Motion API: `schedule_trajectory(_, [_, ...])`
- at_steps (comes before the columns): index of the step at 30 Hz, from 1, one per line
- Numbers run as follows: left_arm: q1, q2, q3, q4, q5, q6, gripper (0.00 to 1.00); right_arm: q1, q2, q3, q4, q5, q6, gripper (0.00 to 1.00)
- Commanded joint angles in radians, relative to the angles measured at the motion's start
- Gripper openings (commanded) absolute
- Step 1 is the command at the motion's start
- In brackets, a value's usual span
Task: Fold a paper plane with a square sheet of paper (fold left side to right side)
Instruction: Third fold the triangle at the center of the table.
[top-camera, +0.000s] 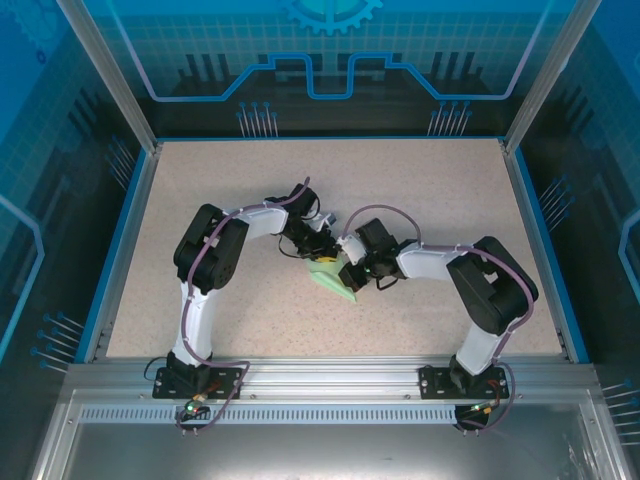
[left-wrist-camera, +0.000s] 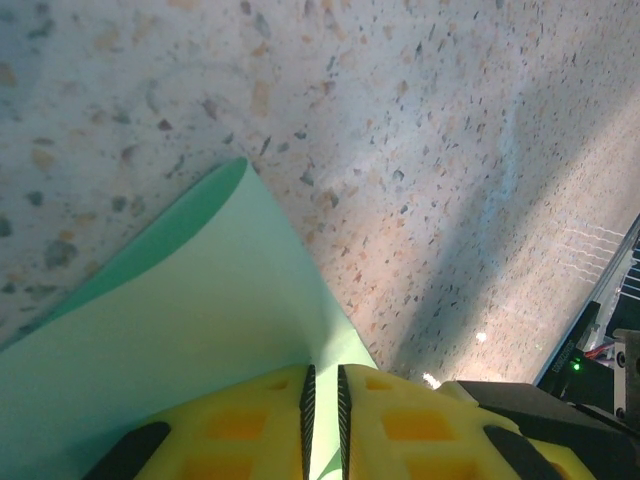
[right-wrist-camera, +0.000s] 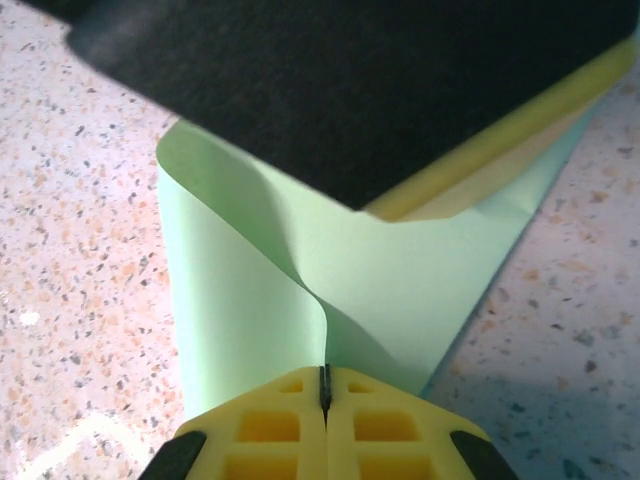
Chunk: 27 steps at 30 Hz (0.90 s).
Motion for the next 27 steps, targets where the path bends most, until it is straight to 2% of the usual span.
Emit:
schedule_trajectory(1, [-0.016, 0.026, -0.015, -0.053, -0.032, 0.019, 0.18, 0.014, -0.030, -0.008, -0.014, -0.039, 0.015, 0.00])
schedule_trajectory(13, [-0.016, 0.017, -0.016, -0.054, -0.031, 0.019, 0.18, 0.012, 0.036, 0.030, -0.029, -0.015, 0.002, 0.00])
schedule_trajectory(21, [-0.012, -0.009, 0.017, -0.091, -0.035, 0.037, 0.28, 0.013, 0.053, 0.017, -0.050, -0.003, 0.003, 0.00])
schedule_trajectory(27, [0.014, -0.023, 0.118, -0.189, -0.048, 0.074, 0.34, 0.013, 0.050, 0.006, -0.057, -0.004, 0.002, 0.00])
